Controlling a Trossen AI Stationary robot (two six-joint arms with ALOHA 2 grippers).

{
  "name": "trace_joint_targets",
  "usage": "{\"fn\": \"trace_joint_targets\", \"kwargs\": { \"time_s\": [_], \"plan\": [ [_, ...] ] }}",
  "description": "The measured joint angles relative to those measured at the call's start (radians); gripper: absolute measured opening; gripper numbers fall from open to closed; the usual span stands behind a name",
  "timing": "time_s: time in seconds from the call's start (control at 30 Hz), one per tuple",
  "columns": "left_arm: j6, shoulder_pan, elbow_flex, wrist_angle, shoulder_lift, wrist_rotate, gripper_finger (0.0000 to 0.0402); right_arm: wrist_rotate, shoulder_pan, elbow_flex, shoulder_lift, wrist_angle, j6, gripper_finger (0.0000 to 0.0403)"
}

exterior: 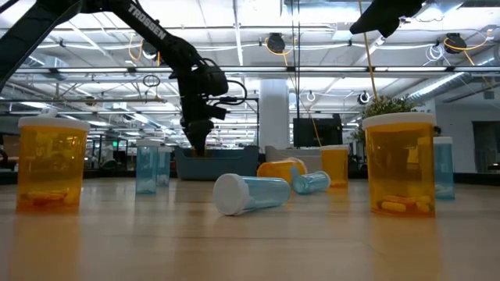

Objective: Pick and place medicine bottles into bin by pill shape (circle, oval)
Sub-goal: Put the orange pill bottle into the blue bin

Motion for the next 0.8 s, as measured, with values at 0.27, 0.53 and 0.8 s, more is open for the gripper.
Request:
{"fn": "trace_joint_targets", "kwargs": {
  "time_s": [0.27,0.53,0.8],
  "plan": [
    [0.000,-0.001,0.000,0.017,0.000,0.000,0.0263,0.000,0.000,0.000,0.000,0.000,0.000,0.0000],
    [0.010,-0.021,0.000,0.042,-0.008,-0.047,0.0281,0.000,0.000,0.000,0.000,0.000,-0.003,0.0000],
    [0.000,-0.051,-0.001,0.048,-0.082,-0.077,0.0283,0.000,0.000,0.000,0.000,0.000,-0.003,0.0000]
  ]
}}
